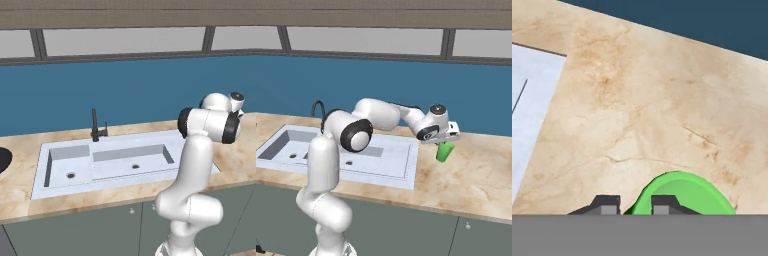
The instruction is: Place the pan in the left basin and the cup in the right basin of the sink.
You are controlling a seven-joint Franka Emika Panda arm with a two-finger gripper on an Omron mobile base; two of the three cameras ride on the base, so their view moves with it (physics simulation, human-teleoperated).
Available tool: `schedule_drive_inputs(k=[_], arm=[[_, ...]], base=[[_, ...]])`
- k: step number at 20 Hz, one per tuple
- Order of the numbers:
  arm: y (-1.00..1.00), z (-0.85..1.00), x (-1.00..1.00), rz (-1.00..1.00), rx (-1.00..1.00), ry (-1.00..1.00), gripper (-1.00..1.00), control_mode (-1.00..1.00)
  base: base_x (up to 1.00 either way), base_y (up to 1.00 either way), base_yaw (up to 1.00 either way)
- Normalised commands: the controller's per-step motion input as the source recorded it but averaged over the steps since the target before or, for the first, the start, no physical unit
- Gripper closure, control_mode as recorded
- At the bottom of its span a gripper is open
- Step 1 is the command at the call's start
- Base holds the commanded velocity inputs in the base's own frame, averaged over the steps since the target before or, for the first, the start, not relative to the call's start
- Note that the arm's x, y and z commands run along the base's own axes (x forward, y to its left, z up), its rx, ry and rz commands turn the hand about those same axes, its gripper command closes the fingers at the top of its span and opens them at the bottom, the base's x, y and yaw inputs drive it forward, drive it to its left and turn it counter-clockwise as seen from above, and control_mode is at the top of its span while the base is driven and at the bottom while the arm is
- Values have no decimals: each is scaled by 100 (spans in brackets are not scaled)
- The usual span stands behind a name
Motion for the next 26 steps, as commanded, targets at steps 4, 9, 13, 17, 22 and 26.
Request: schedule_drive_inputs(k=[4,9,13,17,22,26], arm=[[66,0,-19,0,-14,-17,100,-100],[49,0,-6,0,-8,-12,100,-100],[34,0,0,0,0,-6,100,-100],[27,11,0,0,0,-3,100,-100],[28,6,0,0,0,0,100,-100],[24,3,5,0,8,0,100,-100]], base=[[0,0,0],[0,0,0],[0,0,0],[0,0,0],[0,0,0],[0,0,0]])
